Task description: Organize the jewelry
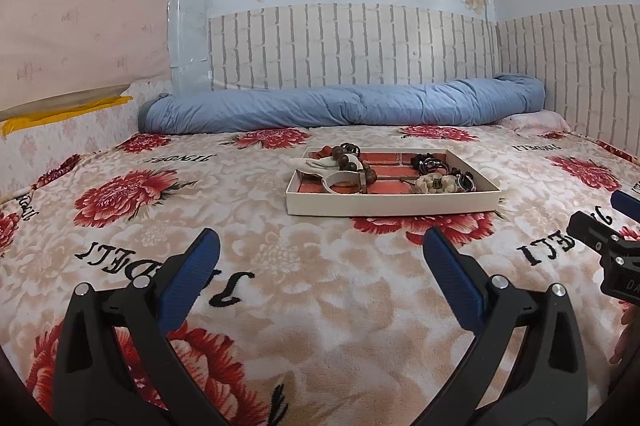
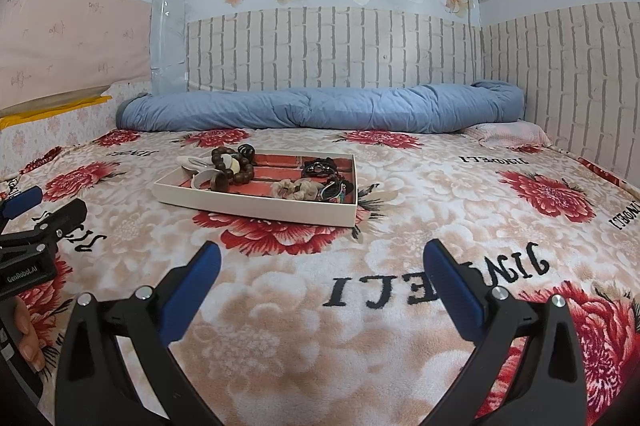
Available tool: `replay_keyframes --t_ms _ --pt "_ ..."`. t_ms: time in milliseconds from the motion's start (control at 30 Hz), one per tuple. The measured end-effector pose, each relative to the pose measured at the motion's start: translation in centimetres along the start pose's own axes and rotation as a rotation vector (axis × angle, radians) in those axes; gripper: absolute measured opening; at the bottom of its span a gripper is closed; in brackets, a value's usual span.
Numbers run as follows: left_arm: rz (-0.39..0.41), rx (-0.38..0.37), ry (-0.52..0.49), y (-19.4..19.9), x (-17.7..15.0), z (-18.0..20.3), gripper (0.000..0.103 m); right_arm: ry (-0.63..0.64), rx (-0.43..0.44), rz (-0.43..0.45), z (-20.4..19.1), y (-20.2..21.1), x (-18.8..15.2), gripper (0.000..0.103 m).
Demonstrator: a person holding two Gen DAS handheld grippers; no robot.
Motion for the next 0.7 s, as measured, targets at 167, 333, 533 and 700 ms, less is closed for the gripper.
replay_keyframes --t_ms 167,333,533,700 --pt "0.002 -0.003 -0.006 -0.1 -0.02 -0.15 0.098 0.0 0.0 0.0 0.02 0.02 0.0 0.099" --pt "0.003 -0.005 -0.008 -0.08 -0.03 -0.11 0.098 0.0 0.0 -0.001 0.03 0.01 -0.01 0.099" --pt "0.001 -0.008 -0.009 -0.16 -0.05 -0.2 0.098 0.001 0.0 0.0 0.03 0.03 0.0 0.099" --pt "0.003 -0.007 -0.009 -0.15 -0.03 -0.18 0.098 0.0 0.0 -0.001 0.02 0.03 -0.01 0.099"
Point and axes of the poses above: each gripper's, at about its wrist camera, not at the fingertips, and y roughly against the way its jaws point, z to its right, x to its top, the point moved 6 cm from there along -y, roughly the way its jaws point, and after that the axes turned 9 degrees about -z, right-handed, at the moved point
